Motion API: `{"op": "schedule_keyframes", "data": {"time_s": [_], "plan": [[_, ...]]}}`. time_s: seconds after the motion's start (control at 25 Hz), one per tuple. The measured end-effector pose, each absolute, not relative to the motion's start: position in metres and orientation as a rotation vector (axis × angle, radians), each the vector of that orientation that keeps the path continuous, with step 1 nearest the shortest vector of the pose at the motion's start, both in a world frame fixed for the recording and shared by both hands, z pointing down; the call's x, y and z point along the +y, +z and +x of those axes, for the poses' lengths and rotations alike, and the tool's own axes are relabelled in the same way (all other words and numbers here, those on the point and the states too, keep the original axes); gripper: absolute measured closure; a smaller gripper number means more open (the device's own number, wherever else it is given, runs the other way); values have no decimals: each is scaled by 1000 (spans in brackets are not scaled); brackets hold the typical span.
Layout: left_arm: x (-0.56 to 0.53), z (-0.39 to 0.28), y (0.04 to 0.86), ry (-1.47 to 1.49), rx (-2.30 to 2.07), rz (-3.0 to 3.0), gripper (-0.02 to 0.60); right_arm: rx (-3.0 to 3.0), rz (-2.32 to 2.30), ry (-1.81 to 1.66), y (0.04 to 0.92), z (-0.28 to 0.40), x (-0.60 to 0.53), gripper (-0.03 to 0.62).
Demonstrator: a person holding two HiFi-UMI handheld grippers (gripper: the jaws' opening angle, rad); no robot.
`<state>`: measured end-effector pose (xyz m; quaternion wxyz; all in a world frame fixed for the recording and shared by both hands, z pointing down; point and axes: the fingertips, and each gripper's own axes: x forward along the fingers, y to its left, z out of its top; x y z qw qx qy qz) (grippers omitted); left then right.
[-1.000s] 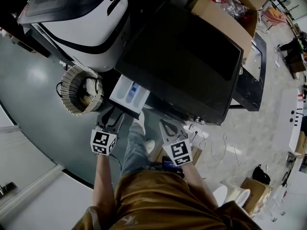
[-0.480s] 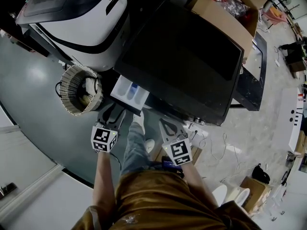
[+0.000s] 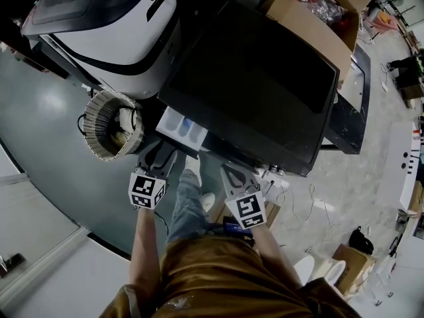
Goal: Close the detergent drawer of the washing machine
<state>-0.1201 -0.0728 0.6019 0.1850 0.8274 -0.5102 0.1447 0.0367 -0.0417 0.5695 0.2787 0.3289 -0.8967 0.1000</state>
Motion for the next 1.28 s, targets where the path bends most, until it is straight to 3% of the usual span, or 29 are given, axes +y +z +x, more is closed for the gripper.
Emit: {"op": "schedule_keyframes", "data": {"time_s": [1.28], "plan": [[-113,-109,599,401,-1432,2343,387,-2398,887,269,572,38,-59,582]]}}
